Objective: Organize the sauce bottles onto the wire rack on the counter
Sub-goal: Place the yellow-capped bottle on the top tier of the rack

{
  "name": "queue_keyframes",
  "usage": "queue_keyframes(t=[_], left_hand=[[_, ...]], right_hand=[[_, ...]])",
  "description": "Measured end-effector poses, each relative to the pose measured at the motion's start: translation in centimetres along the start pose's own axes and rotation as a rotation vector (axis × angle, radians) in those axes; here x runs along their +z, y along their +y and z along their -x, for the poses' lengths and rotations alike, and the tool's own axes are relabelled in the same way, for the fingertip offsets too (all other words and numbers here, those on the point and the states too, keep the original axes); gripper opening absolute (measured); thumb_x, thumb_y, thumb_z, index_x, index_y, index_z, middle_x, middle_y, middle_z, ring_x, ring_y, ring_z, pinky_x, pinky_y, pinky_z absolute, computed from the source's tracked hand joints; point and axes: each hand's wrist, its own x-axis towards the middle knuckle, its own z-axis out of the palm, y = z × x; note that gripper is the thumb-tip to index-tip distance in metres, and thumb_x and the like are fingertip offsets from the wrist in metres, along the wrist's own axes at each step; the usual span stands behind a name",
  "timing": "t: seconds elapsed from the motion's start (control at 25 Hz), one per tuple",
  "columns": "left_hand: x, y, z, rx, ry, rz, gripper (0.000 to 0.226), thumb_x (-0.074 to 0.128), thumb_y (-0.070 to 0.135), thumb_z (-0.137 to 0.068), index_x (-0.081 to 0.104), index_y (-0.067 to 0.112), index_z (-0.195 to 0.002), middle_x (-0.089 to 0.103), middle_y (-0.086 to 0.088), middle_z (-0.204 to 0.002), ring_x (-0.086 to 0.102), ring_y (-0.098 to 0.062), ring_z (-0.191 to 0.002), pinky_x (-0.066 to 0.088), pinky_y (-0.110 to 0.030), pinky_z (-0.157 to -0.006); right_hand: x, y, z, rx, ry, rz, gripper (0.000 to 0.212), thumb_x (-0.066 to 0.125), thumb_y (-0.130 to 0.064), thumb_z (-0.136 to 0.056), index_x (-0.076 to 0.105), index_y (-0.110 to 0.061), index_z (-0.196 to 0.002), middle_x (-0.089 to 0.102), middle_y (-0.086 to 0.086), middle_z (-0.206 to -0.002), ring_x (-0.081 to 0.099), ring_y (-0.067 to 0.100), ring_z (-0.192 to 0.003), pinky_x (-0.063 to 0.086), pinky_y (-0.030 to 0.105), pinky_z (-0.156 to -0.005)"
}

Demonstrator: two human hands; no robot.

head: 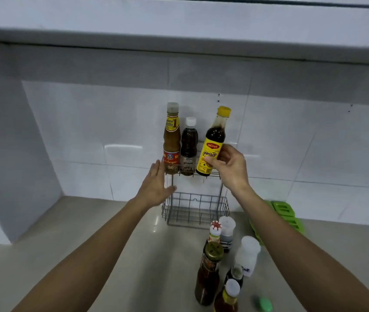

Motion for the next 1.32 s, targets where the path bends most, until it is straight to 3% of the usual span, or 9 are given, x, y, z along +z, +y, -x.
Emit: queue_keyframes(t=[0.12, 0.44, 0.64, 0.84, 1.32], left_hand=[[2.2, -1.1, -0.1, 0.002, -0.052, -0.122, 0.097, 0.055, 0.043, -0.094, -0.015, 0.010, -0.153, -0.020, -0.009, -0.162, -0.012, -0.025, -0.151, 0.008, -0.045, -0.123], [2.9, -1.0, -0.7, 0.068, 0.117, -0.147, 0.096, 0.054, 0.037, -0.095, -0.018, 0.014, -0.152, -0.024, -0.003, -0.161, -0.015, -0.021, -0.150, 0.006, -0.041, -0.122], [3.4, -1.6, -0.9, 0.040, 0.075, -0.196, 0.094, 0.053, 0.037, -0.095, -0.019, 0.014, -0.152, -0.025, -0.003, -0.160, -0.016, -0.021, -0.150, 0.005, -0.041, -0.123], [3.8, -1.7, -1.2, 0.040, 0.077, -0.203, 0.096, 0.055, 0.038, -0.095, -0.019, 0.014, -0.151, -0.026, -0.004, -0.160, -0.016, -0.021, -0.150, 0.005, -0.040, -0.122], [3.8, -1.3, -1.3, -0.003, 0.060, -0.223, 0.098, 0.056, 0.039, -0.094, -0.017, 0.013, -0.153, -0.024, -0.004, -0.161, -0.016, -0.022, -0.150, 0.005, -0.041, -0.122]], right_hand=[[0.2, 1.4, -2.7, -0.053, 0.048, 0.140, 0.038, 0.077, -0.012, -0.079, 0.062, -0.013, -0.114, 0.071, 0.004, -0.108, 0.067, 0.017, -0.100, 0.054, 0.039, -0.095], [0.7, 2.1, -5.4, -0.064, 0.002, 0.249, 0.035, 0.075, -0.014, -0.081, 0.063, -0.009, -0.113, 0.071, 0.005, -0.106, 0.064, 0.013, -0.092, 0.049, 0.024, -0.084], [1.2, 4.8, -5.8, 0.028, -0.154, 0.299, 0.039, 0.078, -0.013, -0.077, 0.061, -0.009, -0.112, 0.072, 0.008, -0.110, 0.069, 0.020, -0.098, 0.055, 0.037, -0.091], [0.8, 5.7, -5.9, 0.068, -0.197, 0.339, 0.040, 0.080, -0.014, -0.075, 0.059, -0.010, -0.109, 0.072, 0.011, -0.110, 0.070, 0.024, -0.098, 0.056, 0.047, -0.090], [0.8, 5.9, -5.8, 0.056, -0.214, 0.393, 0.040, 0.079, -0.013, -0.076, 0.063, -0.010, -0.113, 0.073, 0.011, -0.110, 0.069, 0.024, -0.098, 0.055, 0.042, -0.090]])
